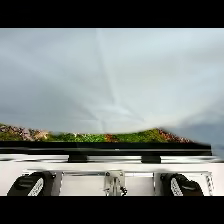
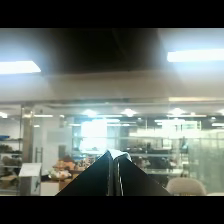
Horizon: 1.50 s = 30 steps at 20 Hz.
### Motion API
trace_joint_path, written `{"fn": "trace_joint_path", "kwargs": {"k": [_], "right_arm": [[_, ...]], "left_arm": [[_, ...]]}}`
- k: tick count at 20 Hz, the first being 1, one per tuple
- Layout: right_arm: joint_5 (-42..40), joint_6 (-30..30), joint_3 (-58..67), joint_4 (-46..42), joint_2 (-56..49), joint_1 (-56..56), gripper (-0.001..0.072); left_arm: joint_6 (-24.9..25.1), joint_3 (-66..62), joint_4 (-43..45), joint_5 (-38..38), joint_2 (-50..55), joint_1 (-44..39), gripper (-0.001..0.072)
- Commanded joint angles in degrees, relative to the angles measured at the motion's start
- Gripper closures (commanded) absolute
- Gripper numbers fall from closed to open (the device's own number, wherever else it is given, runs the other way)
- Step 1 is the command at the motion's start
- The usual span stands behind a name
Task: Fold the shirts.
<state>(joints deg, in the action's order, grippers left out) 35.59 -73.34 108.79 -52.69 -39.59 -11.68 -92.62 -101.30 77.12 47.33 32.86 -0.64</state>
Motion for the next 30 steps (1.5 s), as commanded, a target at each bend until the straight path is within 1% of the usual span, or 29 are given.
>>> {"fn": "trace_joint_path", "kwargs": {"k": [1,3,5,7,10,13,15,17,19,20,22,25,26,27,28,29,30], "right_arm": [[5.22,-0.04,0.59,-1.53,-4.0,-0.04,0.0661],[12.94,-0.02,0.59,-2.84,-8.22,-0.04,0.0661],[20.52,-0.04,0.57,-6.67,-13.22,-0.04,0.066],[27.39,-0.04,0.57,-10.19,-19.93,-0.02,0.066],[31.01,-1.09,0.57,-9.97,-31.15,0.02,0.066],[29.75,-5.05,0.57,-7.02,-43.06,0.0,0.066],[26.4,-8.72,0.59,-3.37,-49.35,0.0,0.066],[21.14,-12.15,0.59,1.2,-53.57,0.02,0.066],[16.57,-13.81,0.59,3.76,-56.48,0.02,0.066],[15.54,-14.43,0.59,3.78,-57.55,0.02,0.066],[15.72,-14.53,0.57,3.65,-59.67,0.04,0.066],[18.64,-14.58,0.59,1.33,-61.99,1.84,0.066],[19.69,-14.56,0.57,1.07,-62.38,2.73,0.0659],[20.15,-14.58,0.59,1.25,-62.47,3.43,0.0648],[20.48,-14.56,0.66,2.03,-62.25,3.78,0.0515],[21.44,-14.49,0.66,4.0,-61.57,3.74,0.0218],[23.1,-14.47,0.66,4.37,-60.5,2.99,0.0167]], "left_arm": [[-0.2,-0.37,4.17,6.99,4.13,0.02,0.068],[0.26,-0.37,4.17,13.38,8.57,0.02,0.068],[2.6,0.39,4.63,18.62,13.88,0.02,0.068],[4.13,3.06,5.44,20.28,19.19,0.02,0.068],[4.09,9.57,6.54,19.96,27.71,0.02,0.068],[3.37,15.67,6.47,14.73,37.57,0.02,0.0679],[1.05,15.93,6.32,12.41,45.05,0.02,0.0679],[-2.67,15.93,4.66,10.58,50.77,0.02,0.0679],[-3.34,15.93,2.23,8.72,55.08,0.02,0.0679],[-3.34,15.93,0.74,8.07,56.83,0.02,0.0679],[-3.32,15.98,-1.64,7.72,59.43,-0.11,0.0679],[-3.32,16.0,-5.14,7.78,61.79,-0.26,0.0678],[-3.32,15.98,-6.6,8.07,62.12,-0.26,0.0637],[-3.32,15.96,-7.91,8.87,62.1,-0.17,0.0448],[-3.32,15.41,-8.74,11.41,61.99,0.17,0.0163],[-3.06,13.81,-8.55,15.93,62.01,0.87,0.0014],[-1.55,11.54,-7.91,21.86,61.99,2.25,0.0016]]}}
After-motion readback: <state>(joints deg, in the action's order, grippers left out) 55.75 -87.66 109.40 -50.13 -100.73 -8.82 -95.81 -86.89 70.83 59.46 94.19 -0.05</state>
